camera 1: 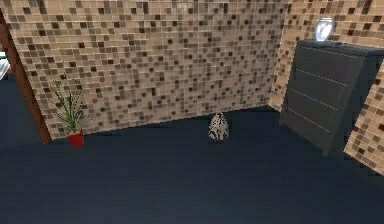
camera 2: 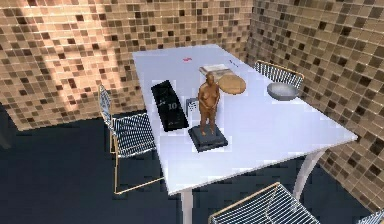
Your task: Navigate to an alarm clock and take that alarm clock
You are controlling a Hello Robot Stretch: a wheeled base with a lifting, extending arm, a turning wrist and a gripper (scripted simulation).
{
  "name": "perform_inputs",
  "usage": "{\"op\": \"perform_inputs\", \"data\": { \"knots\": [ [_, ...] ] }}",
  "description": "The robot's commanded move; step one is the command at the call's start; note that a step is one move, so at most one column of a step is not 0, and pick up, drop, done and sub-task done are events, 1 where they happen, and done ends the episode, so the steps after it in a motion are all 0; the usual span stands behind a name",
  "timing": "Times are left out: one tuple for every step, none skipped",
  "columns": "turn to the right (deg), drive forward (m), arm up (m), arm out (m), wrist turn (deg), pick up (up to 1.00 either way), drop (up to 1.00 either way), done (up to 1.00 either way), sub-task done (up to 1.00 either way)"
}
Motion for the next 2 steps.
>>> {"op": "perform_inputs", "data": {
  "knots": [
    [0.0, 0.0, 0.5, 0.0, 0.0, 0.0, 0.0, 0.0, 0.0],
    [0.0, 0.0, 0.36, 0.0, 0.0, 0.0, 0.0, 0.0, 0.0]
  ]
}}
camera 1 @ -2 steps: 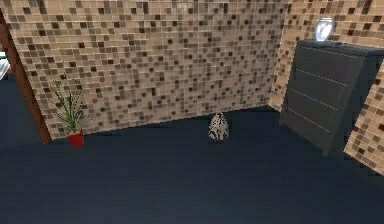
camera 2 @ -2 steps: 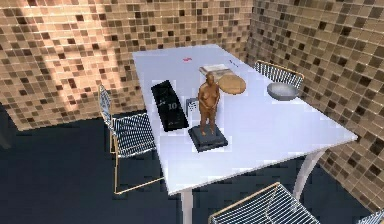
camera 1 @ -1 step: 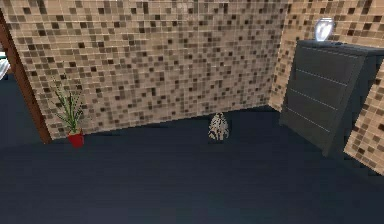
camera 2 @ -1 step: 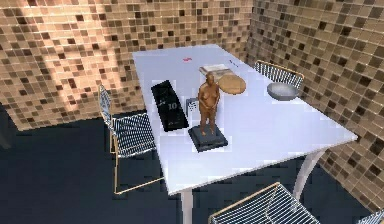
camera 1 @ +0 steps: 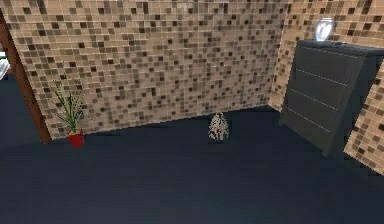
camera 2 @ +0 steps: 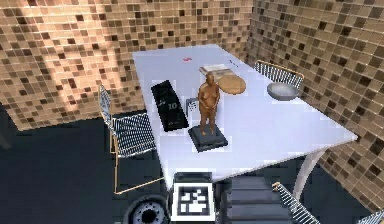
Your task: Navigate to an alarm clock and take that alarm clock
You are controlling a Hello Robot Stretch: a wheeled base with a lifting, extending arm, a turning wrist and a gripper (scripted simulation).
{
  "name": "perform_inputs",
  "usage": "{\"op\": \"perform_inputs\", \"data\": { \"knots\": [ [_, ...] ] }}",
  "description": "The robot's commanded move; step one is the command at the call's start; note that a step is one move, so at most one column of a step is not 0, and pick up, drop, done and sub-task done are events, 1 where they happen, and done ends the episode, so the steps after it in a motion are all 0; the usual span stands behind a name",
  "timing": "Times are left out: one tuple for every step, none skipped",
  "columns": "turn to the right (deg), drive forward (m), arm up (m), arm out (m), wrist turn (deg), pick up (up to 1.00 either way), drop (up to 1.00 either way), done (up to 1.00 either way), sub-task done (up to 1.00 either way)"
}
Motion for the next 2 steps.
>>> {"op": "perform_inputs", "data": {
  "knots": [
    [0.0, 0.0, 0.0, 0.5, 0.0, 0.0, 0.0, 0.0, 0.0],
    [0.0, 0.0, 0.0, 0.0, 45.0, 0.0, 0.0, 0.0, 0.0]
  ]
}}
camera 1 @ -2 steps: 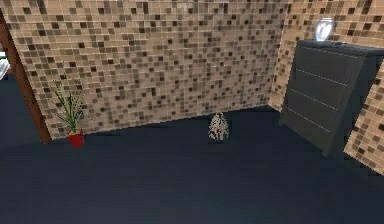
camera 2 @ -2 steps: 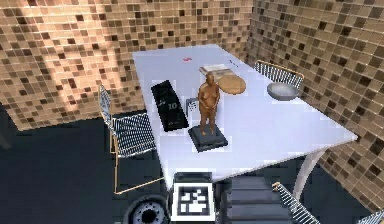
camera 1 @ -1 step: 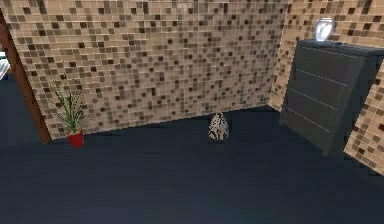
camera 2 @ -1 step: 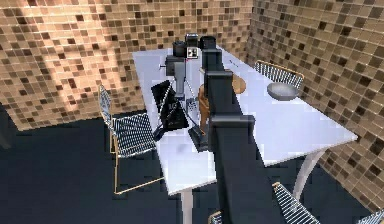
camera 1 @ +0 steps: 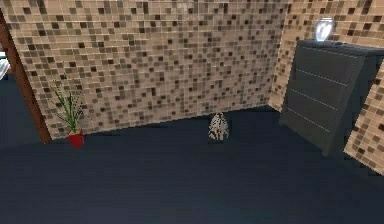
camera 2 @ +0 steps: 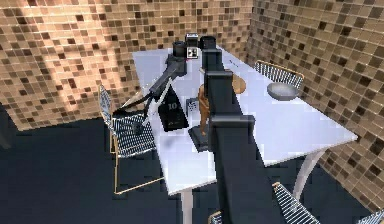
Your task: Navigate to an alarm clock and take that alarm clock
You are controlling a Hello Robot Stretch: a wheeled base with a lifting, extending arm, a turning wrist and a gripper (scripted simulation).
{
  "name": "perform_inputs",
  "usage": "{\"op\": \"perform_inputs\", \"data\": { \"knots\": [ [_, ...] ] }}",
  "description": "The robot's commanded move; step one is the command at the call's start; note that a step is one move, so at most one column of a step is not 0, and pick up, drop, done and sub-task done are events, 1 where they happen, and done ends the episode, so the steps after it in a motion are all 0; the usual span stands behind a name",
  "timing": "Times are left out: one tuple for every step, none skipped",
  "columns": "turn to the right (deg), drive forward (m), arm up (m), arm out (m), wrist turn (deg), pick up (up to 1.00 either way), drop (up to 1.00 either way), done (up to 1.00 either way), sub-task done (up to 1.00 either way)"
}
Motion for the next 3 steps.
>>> {"op": "perform_inputs", "data": {
  "knots": [
    [0.0, 0.0, 0.0, 0.0, 45.0, 0.0, 0.0, 0.0, 0.0],
    [0.0, 0.0, 0.0, 0.0, 45.0, 0.0, 0.0, 0.0, 0.0],
    [0.0, 0.0, 0.0, 0.0, 12.0, 0.0, 0.0, 0.0, 0.0]
  ]
}}
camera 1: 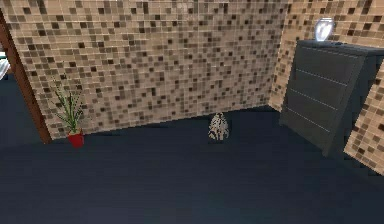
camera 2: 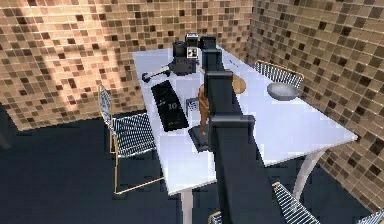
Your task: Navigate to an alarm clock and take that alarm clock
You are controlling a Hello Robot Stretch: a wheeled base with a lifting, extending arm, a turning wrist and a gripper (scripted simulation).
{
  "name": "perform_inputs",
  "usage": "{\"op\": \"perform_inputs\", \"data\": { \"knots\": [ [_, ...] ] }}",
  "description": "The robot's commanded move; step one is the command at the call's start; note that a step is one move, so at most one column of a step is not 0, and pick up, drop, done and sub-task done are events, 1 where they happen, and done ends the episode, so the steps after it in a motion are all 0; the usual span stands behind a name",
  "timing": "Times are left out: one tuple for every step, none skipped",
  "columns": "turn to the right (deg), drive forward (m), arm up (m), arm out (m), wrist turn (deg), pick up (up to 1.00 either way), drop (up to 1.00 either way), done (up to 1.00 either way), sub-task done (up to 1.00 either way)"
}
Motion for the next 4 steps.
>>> {"op": "perform_inputs", "data": {
  "knots": [
    [0.0, 0.0, -0.3, 0.0, 0.0, 0.0, 0.0, 0.0, 0.0],
    [0.0, 0.0, 0.0, 0.0, 0.0, 1.0, 0.0, 0.0, 0.0],
    [0.0, 0.0, 0.1, 0.0, 0.0, 0.0, 0.0, 0.0, 0.0],
    [0.0, 0.0, 0.0, 0.0, 0.0, 0.0, 0.0, 1.0, 0.0]
  ]
}}
